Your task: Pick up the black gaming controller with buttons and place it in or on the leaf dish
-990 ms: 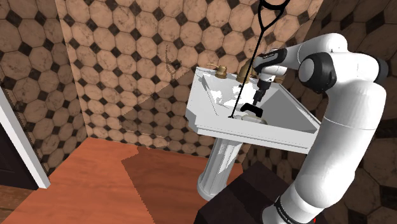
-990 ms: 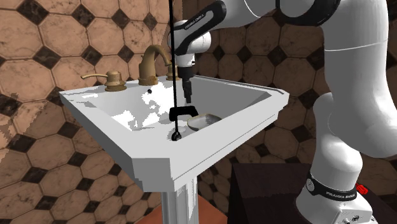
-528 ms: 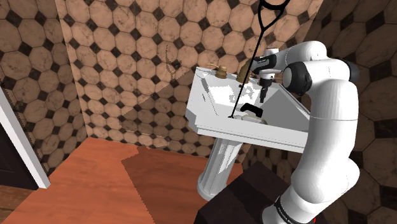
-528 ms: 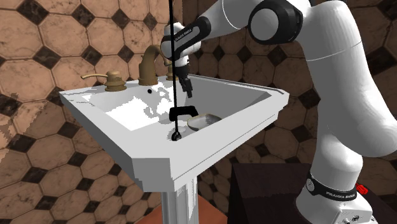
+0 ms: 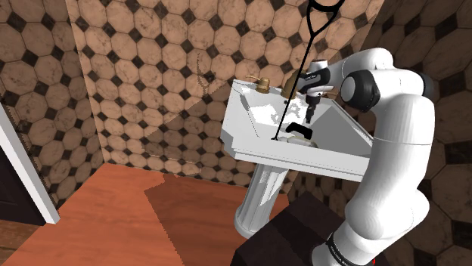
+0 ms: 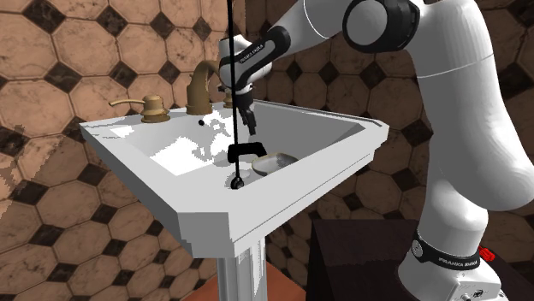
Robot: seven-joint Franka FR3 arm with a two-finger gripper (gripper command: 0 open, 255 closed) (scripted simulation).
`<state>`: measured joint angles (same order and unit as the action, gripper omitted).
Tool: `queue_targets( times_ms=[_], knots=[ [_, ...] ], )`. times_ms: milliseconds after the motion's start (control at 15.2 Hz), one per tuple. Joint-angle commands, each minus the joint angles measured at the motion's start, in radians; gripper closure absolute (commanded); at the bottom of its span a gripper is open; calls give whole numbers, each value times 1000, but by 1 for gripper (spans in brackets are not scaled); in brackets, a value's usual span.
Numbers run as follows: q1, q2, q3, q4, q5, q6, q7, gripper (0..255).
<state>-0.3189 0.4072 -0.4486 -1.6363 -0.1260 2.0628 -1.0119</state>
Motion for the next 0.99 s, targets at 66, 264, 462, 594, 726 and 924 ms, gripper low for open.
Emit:
queue_targets(
  times_ms=[66, 264, 462, 594, 726, 924],
  knots=[
    [21, -35, 12, -120, 41, 130, 92, 0],
    [32, -36, 20, -176, 71, 211, 138, 0],
    [25, -11, 21, -183, 82, 243, 130, 0],
    [20, 7, 22, -187, 90, 263, 125, 0],
    [16, 21, 23, -189, 96, 279, 121, 0],
    [18, 22, 21, -188, 98, 279, 120, 0]
  ],
)
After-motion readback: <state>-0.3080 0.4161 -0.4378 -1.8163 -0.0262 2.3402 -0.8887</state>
